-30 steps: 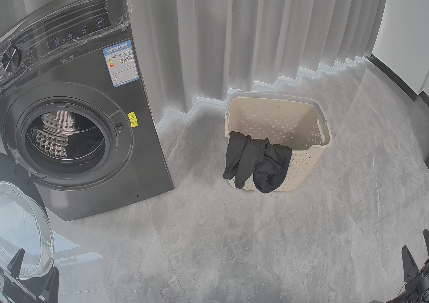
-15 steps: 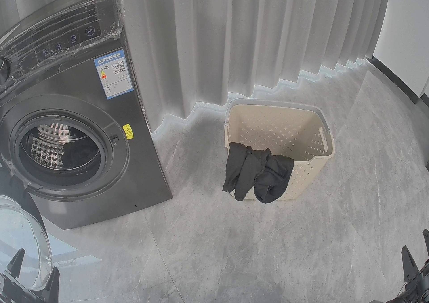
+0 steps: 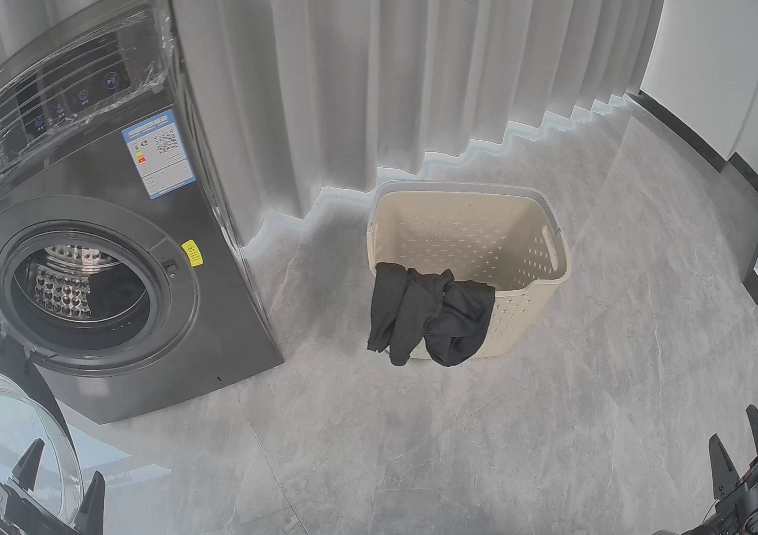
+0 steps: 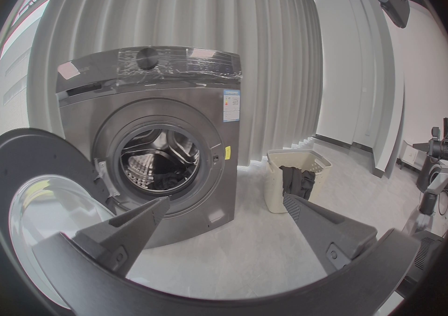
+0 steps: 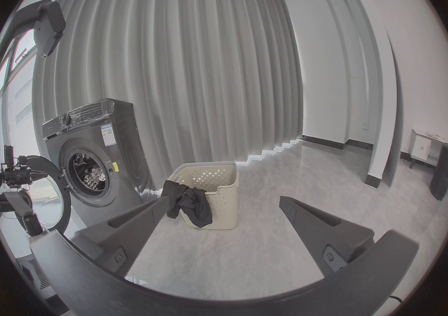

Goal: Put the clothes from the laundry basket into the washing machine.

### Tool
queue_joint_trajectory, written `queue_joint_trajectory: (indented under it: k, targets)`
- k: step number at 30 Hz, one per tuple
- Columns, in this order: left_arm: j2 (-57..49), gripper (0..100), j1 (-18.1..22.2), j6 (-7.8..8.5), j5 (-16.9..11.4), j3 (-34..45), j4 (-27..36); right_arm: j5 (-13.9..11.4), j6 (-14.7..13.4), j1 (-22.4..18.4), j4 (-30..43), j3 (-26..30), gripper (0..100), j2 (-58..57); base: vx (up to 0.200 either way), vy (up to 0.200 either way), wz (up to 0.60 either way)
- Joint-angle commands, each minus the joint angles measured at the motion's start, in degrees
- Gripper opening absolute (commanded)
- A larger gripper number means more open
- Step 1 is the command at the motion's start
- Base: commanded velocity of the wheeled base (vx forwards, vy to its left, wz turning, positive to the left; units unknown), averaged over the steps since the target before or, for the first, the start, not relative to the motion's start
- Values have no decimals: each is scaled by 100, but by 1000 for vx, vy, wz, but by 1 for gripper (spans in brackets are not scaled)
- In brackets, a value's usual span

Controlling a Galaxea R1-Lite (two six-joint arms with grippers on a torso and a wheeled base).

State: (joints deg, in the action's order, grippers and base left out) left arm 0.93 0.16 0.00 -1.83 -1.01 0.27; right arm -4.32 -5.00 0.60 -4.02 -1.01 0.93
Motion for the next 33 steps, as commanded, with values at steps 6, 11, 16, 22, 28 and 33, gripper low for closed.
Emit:
queue_joint_trajectory:
  k: [6, 11, 16, 22, 28, 33]
  targets:
    - [-84, 100, 2, -9, -2, 92, 0, -8, -1, 2, -2, 101, 100, -84, 33, 0, 0]
    - [-84, 100, 2, 0, -2, 92, 0, 1, -1, 2, -2, 101, 100, -84, 200, 0, 0]
    - [-84, 100, 2, 0, -2, 92, 0, 1, -1, 2, -2, 101, 100, -84, 160, 0, 0]
    - [-93, 100, 2, 0, -2, 92, 0, -78, 43, 2, -2, 101, 100, -84, 0, 0, 0]
    - [-84, 100, 2, -9, -2, 92, 0, -61, -353, 11, -20, 101, 100, -93, 0, -33, 0]
    - [-84, 100, 2, -9, -2, 92, 0, -61, -344, 2, -11, 101, 100, -84, 0, -200, 0]
